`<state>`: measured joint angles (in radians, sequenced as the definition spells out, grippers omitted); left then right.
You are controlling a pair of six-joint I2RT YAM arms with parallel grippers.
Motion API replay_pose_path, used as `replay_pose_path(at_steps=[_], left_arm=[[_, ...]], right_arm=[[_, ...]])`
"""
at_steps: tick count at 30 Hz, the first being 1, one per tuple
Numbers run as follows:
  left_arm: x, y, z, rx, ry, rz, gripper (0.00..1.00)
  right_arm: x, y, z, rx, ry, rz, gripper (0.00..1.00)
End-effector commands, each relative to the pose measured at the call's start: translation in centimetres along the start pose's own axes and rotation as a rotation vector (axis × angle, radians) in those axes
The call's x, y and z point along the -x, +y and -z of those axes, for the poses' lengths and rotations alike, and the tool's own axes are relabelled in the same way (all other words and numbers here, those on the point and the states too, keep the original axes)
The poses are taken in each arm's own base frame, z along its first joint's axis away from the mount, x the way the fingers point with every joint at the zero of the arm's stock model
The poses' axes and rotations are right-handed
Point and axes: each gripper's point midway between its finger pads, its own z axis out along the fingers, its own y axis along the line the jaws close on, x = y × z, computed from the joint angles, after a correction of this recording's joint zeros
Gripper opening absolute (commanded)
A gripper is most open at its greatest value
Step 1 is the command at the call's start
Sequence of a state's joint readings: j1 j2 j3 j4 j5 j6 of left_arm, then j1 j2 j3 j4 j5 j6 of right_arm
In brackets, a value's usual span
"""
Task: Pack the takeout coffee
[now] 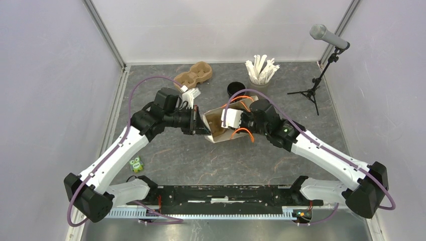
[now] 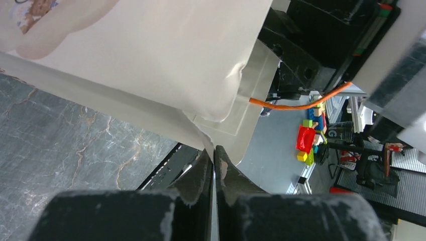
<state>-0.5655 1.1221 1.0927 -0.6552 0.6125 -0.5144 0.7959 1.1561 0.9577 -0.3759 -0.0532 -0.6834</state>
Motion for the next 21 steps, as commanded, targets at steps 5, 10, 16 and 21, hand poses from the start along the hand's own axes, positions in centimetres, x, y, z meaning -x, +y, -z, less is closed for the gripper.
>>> replay_pose_path(at_steps=[5,10,16,21], left_arm=[[0.7,-1.8,0.4,-0.037,0.025,0.045,0.08],[0.6,-1.5,0.2,-0.016,0.041,0.075,0.08],[0.8,-1.1,0.0,0.001,0.052,0.096,0.08],[1.3,-1.1,0.0,0.007,0.052,0.119,0.08]], right_arm=[[2.3,-1.0,0.9,0.03,-0.042,0.001,0.32],[3.0,-1.6,0.8,0.02,-0.05,-0.021,0.32],[3.7,-2.5,0.6,0.007,-0.055,-0.048,0.32],[4.5,-4.4,0.8,-0.052,-0.074,-0.069,0.31]])
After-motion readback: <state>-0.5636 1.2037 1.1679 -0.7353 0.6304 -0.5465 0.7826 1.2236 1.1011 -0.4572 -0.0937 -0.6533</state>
